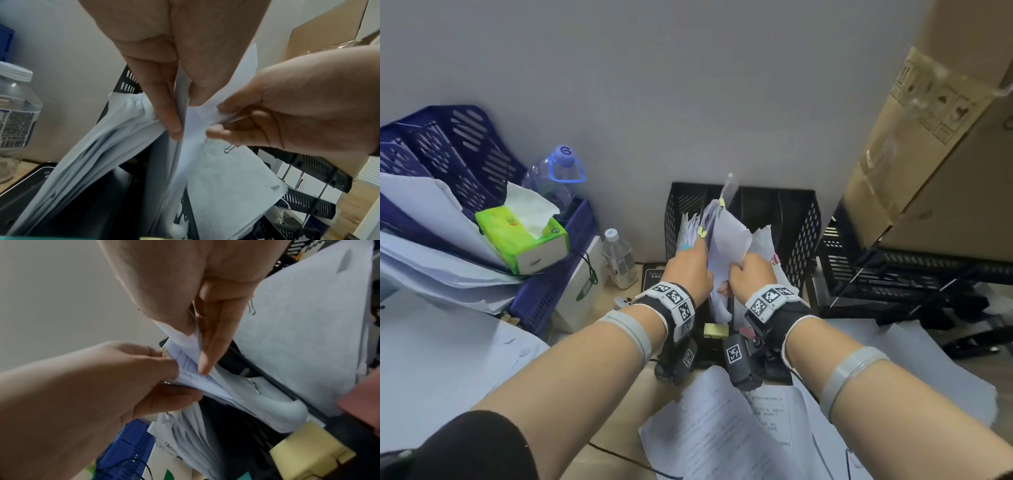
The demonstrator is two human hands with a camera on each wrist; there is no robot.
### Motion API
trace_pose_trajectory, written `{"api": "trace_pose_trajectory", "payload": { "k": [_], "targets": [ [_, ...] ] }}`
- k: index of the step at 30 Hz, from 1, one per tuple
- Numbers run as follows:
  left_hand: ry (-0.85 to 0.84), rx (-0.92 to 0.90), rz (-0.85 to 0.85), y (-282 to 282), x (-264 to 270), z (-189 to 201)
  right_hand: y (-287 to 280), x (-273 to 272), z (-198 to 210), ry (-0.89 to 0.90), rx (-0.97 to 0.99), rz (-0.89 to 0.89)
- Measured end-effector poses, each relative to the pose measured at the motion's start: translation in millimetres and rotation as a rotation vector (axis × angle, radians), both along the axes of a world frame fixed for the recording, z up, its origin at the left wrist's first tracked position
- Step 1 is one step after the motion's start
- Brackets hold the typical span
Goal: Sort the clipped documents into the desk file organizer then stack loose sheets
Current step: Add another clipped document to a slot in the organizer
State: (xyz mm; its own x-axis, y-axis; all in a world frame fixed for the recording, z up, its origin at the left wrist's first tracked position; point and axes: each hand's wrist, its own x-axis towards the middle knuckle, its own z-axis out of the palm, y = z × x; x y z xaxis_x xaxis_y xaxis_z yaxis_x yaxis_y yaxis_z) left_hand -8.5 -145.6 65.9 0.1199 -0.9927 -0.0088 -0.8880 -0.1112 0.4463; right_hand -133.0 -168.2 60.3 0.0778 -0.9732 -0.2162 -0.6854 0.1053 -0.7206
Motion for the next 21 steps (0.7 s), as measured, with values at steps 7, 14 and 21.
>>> {"api": "trace_pose_trajectory", "payload": {
  "k": [7, 14, 21],
  "targets": [
    [0.223, -0.065, -0.082, 25.2, -4.3, -12.7, 23.8, -16.7, -27.9, 0.053, 0.238, 0.231],
    [0.331, 0.153, 0.077, 107.8, 10.6, -83.3, 96.5, -70.4, -88.4, 0.091, 0.442, 0.210],
    [0.228, 0.793, 0.530, 202.8, 39.9, -169.7, 158.9, -106.4, -173.1, 0.430, 0.558, 0.261]
  ]
}}
